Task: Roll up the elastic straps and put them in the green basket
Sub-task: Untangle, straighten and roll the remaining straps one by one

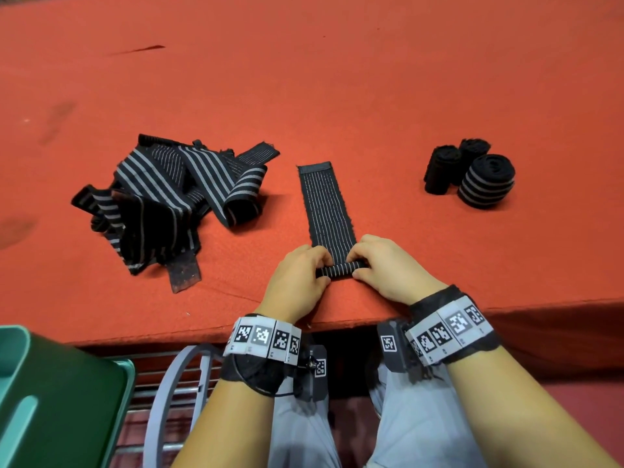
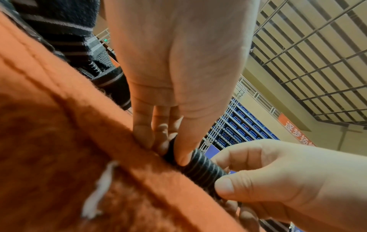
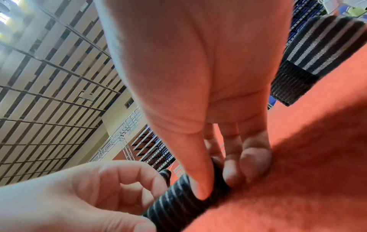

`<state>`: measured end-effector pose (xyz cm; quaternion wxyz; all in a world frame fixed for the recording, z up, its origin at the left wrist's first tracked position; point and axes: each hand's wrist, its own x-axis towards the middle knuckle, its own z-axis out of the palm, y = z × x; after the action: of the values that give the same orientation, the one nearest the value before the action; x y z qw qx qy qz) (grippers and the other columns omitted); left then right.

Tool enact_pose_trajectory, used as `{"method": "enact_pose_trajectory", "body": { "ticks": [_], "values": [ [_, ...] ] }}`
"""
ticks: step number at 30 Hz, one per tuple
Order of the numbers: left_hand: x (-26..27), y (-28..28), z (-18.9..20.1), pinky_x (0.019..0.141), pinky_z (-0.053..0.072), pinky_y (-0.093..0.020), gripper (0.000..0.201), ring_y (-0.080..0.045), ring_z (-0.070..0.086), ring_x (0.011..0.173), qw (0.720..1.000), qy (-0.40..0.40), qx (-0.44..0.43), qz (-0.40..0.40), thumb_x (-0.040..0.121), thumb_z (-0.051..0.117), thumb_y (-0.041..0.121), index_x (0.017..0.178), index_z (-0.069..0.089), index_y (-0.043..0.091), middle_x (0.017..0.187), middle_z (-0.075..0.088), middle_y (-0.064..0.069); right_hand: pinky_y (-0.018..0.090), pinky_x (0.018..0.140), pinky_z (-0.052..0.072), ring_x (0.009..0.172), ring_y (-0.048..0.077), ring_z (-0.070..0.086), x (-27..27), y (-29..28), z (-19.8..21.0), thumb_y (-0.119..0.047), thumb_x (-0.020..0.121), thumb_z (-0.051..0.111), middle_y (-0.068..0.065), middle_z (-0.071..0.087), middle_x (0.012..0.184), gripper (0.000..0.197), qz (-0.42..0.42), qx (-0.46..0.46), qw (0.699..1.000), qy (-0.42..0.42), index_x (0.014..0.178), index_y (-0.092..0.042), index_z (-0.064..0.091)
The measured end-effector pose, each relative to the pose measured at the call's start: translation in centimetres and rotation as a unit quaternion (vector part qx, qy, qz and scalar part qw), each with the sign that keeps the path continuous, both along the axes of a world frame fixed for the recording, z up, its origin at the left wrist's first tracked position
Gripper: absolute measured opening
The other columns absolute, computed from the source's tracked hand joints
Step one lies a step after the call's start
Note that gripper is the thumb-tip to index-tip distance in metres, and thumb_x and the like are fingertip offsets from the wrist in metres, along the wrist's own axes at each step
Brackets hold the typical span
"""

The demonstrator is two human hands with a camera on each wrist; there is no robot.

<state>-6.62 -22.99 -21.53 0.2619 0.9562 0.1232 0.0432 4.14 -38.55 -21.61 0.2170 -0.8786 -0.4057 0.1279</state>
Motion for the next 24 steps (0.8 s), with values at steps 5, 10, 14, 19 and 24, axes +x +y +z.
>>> {"method": "enact_pose_trajectory", "body": {
  "ticks": [5, 10, 14, 19, 24],
  "values": [
    [-0.6, 0.5, 0.5, 0.080, 0.048, -0.032, 0.020, -0.012, 0.057, 0.085, 0.999, 0.031, -0.038, -0.021, 0.080, 0.075, 0.016, 0.095, 0.067, 0.026, 0.089, 0.063, 0.008, 0.029, 0.077, 0.042, 0.083, 0.009, 0.053, -0.6, -0.8, 0.2, -0.021, 0.084, 0.074, -0.010, 0.056, 0.092, 0.018, 0.016, 0.015, 0.999, 0.032, 0.100, -0.024, 0.066],
    [-1.4, 1.0, 1.0, 0.072, 0.042, -0.021, 0.020, -0.002, 0.056, 0.079, 0.995, 0.054, -0.082, -0.038, 0.079, 0.078, 0.014, 0.092, 0.065, 0.024, 0.084, 0.062, 0.011, 0.032, 0.070, 0.047, 0.071, 0.010, 0.055, -1.4, -1.7, 0.9, -0.021, 0.082, 0.075, -0.004, 0.061, 0.084, 0.023, 0.019, 0.025, 0.994, 0.101, 0.092, -0.028, 0.056],
    [-1.2, 0.9, 1.0, 0.074, 0.046, -0.026, 0.017, -0.008, 0.059, 0.079, 0.994, 0.066, -0.085, -0.036, 0.080, 0.077, 0.015, 0.088, 0.066, 0.025, 0.084, 0.064, 0.008, 0.032, 0.073, 0.045, 0.075, 0.006, 0.051, -1.4, -1.5, 0.8, -0.022, 0.083, 0.076, -0.009, 0.057, 0.087, 0.019, 0.017, 0.018, 0.995, 0.092, 0.091, -0.026, 0.059],
    [-0.7, 1.0, 0.3, 0.082, 0.042, -0.026, 0.011, -0.011, 0.055, 0.089, 0.997, 0.045, -0.061, -0.012, 0.084, 0.075, 0.019, 0.094, 0.071, 0.023, 0.093, 0.058, 0.006, 0.031, 0.083, 0.042, 0.092, 0.012, 0.052, -1.1, -1.2, 0.3, -0.026, 0.088, 0.072, -0.007, 0.053, 0.097, 0.010, -0.001, 0.008, 0.998, 0.063, 0.096, -0.022, 0.068],
    [-0.7, 0.9, -0.3, 0.085, 0.048, -0.034, 0.021, -0.010, 0.055, 0.087, 0.997, 0.007, -0.076, -0.010, 0.084, 0.071, 0.012, 0.094, 0.062, 0.028, 0.092, 0.056, 0.008, 0.028, 0.080, 0.038, 0.091, 0.012, 0.053, -0.9, -0.8, 0.3, -0.026, 0.090, 0.070, -0.007, 0.056, 0.095, 0.014, -0.003, 0.015, 0.999, 0.047, 0.103, -0.021, 0.069]
  ]
}}
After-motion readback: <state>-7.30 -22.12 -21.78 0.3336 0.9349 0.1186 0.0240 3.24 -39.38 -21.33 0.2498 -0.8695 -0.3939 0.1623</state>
